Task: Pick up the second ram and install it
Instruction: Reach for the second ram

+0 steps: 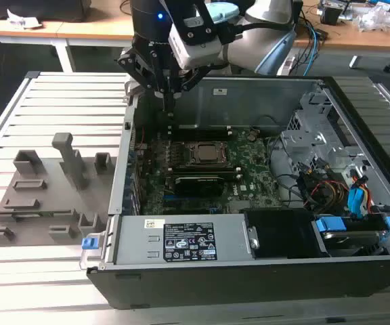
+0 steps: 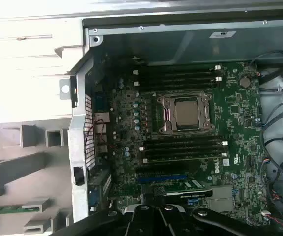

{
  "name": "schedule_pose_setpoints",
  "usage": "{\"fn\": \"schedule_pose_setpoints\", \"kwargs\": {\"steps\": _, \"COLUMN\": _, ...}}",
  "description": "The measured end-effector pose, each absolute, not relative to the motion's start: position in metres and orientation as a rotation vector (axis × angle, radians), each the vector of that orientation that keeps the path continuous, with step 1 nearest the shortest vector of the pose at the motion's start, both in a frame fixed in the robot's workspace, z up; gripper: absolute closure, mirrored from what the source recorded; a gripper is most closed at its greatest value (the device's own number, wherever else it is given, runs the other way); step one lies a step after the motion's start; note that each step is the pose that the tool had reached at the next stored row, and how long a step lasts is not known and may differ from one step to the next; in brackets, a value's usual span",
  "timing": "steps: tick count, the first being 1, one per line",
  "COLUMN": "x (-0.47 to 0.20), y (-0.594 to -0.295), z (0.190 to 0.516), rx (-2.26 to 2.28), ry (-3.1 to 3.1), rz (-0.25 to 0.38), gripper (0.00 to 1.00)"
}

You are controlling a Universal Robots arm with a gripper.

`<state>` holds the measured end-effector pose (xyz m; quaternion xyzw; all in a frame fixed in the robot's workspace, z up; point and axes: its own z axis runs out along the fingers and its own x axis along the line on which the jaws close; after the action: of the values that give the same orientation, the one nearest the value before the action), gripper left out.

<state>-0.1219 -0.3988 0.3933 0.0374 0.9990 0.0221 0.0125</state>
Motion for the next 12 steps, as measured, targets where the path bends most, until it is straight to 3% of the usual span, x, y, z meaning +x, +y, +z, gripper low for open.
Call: {"fn": "schedule_pose_setpoints", "kwargs": {"steps": 12, "x": -0.145, "y": -0.399, "z": 0.393, "rx": 0.117, "ry": 3.114, "rz": 0.069, "gripper": 0.89}}
